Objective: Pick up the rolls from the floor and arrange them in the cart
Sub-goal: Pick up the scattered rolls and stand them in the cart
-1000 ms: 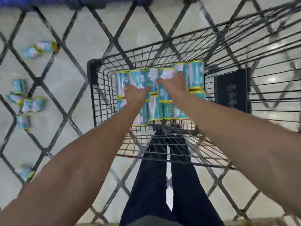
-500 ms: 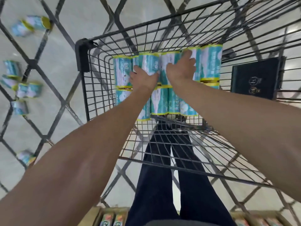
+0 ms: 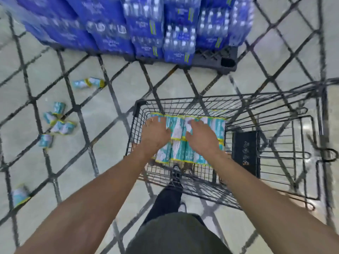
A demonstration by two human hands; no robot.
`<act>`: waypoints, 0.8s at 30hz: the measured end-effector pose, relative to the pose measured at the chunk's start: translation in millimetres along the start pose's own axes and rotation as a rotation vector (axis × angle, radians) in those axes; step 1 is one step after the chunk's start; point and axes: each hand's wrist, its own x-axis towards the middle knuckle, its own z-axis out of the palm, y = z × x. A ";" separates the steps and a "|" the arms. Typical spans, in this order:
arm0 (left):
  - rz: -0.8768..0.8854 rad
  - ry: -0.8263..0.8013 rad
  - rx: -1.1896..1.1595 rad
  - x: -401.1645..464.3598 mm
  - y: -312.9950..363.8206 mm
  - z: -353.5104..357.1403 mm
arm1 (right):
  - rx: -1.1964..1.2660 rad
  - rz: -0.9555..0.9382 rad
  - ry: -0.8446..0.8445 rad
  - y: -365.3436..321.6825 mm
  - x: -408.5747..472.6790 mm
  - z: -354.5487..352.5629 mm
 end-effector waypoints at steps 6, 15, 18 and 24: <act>-0.045 0.191 0.068 -97.6 -37.9 -66.6 | -0.128 -0.211 0.126 -72.5 -65.4 -48.3; -0.345 0.371 -0.082 -270.1 -172.2 -99.9 | -0.191 -0.471 0.174 -212.0 -153.7 -32.0; -0.451 0.392 -0.122 -308.0 -231.9 -96.5 | -0.194 -0.554 0.127 -265.9 -166.9 -10.2; -0.617 0.388 -0.231 -338.5 -354.9 -88.2 | -0.240 -0.661 0.029 -390.5 -158.4 41.4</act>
